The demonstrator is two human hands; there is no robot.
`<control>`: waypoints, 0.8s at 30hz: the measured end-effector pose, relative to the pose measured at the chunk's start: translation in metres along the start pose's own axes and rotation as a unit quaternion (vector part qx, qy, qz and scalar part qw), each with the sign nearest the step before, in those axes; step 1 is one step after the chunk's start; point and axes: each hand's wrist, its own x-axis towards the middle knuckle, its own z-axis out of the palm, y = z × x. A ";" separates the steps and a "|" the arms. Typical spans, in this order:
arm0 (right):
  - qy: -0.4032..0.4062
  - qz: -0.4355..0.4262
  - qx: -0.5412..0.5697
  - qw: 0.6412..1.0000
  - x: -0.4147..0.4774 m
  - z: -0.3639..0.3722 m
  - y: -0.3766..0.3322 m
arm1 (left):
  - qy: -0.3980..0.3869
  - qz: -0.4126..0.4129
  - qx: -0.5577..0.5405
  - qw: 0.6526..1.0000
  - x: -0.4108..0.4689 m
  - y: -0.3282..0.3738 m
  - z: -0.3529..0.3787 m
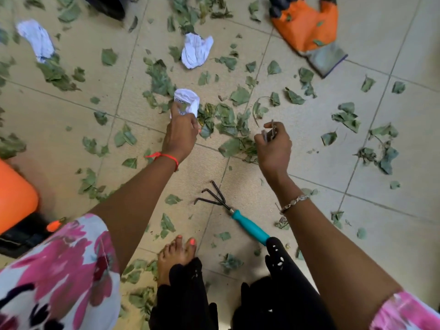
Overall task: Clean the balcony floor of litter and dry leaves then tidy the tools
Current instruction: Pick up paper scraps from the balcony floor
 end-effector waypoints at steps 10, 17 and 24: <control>0.024 0.080 0.037 0.996 -0.055 -0.087 -0.006 | 0.000 -0.016 0.069 0.997 -0.041 0.039 -0.049; -0.003 0.133 0.127 0.983 -0.119 -0.162 -0.032 | -0.064 -0.060 0.010 0.996 -0.114 0.144 -0.082; 0.114 0.188 0.240 0.946 -0.209 -0.226 -0.015 | -0.261 0.061 0.054 0.962 -0.222 0.257 -0.067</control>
